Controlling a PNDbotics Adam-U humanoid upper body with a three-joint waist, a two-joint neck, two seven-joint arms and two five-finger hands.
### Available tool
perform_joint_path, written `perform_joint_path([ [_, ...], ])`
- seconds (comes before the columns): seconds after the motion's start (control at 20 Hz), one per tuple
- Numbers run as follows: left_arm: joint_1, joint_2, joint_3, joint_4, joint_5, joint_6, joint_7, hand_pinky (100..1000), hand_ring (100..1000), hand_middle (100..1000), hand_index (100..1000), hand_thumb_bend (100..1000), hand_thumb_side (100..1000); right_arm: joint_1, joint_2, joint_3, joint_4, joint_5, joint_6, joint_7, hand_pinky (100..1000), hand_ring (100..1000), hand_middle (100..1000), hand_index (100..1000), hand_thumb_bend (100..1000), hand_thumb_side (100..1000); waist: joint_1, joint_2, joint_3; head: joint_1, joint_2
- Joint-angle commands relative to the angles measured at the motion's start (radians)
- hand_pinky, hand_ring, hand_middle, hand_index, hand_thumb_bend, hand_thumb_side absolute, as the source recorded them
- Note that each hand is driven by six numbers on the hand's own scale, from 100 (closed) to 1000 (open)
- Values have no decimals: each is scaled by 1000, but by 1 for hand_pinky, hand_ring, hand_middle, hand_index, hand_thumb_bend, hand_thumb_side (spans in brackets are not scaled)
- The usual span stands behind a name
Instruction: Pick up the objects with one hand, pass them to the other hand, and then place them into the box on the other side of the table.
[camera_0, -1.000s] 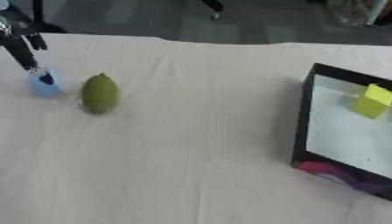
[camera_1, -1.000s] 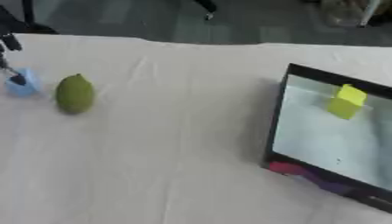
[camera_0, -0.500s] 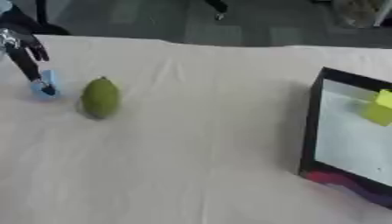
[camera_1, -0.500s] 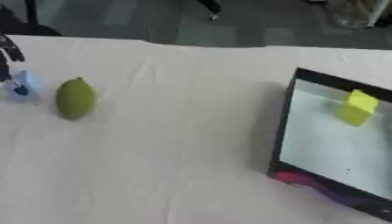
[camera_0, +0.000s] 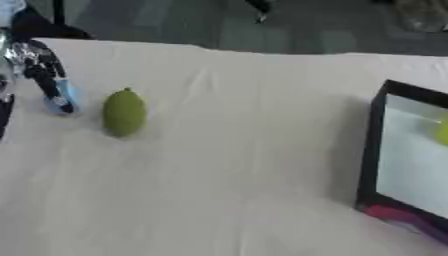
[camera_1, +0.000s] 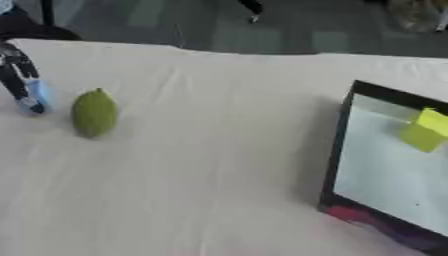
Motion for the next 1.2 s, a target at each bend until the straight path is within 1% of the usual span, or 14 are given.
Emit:
perform_joint_path([
  [0.05,-11,61,13,-2,-15,10,2,857,847,772,777,728,100,-6,-19,-7,-16,13,2,-1,1000,1000,1000,975,126,451,-13,-5,0,8,-11],
  [0.4,-5,67,22,9,-31,19,4,850,839,758,763,701,100,-2,-21,-4,-19,17,-1,4,1000,1000,1000,975,121,453,-15,-6,0,8,-8],
  [0.5,-4,60,24,8,-20,14,16,851,838,755,760,679,100,-3,-21,-3,-20,18,-2,6,1000,1000,1000,977,121,454,-17,-5,-1,8,-9],
  [0.7,-1,48,22,8,12,4,52,847,835,750,757,662,100,-6,-21,1,-21,24,-1,9,1000,1000,1000,979,119,458,-18,1,-7,14,-18],
  [0.75,-2,46,21,10,16,3,56,846,833,745,748,651,100,-7,-20,1,-21,26,0,10,1000,1000,1000,980,100,467,-18,2,-8,16,-19],
  [0.85,-1,40,16,17,21,2,53,840,824,730,719,638,100,-8,-18,2,-19,28,1,9,1000,1000,1000,981,100,482,-18,4,-10,17,-21],
  [0.9,-1,38,15,21,21,2,50,834,812,703,683,637,100,-8,-17,1,-17,29,1,9,1000,1000,1000,981,100,491,-18,4,-10,17,-20],
  [0.95,0,36,14,24,22,2,45,828,802,684,663,598,100,-8,-17,1,-17,30,0,9,1000,1000,1000,981,100,493,-18,4,-11,17,-19],
  [1.05,0,34,11,28,19,4,32,818,790,662,635,581,100,-7,-18,0,-16,31,-2,9,1000,1000,1000,981,100,498,-18,4,-11,18,-17],
  [1.15,-1,33,9,29,13,6,20,807,773,634,595,539,100,-5,-19,-1,-14,31,-4,8,1000,1000,1000,981,100,503,-19,3,-11,18,-15],
  [1.2,-2,32,8,29,10,7,15,806,771,632,592,535,100,-5,-19,-1,-13,30,-5,8,1000,1000,1000,981,100,503,-19,2,-10,17,-14],
])
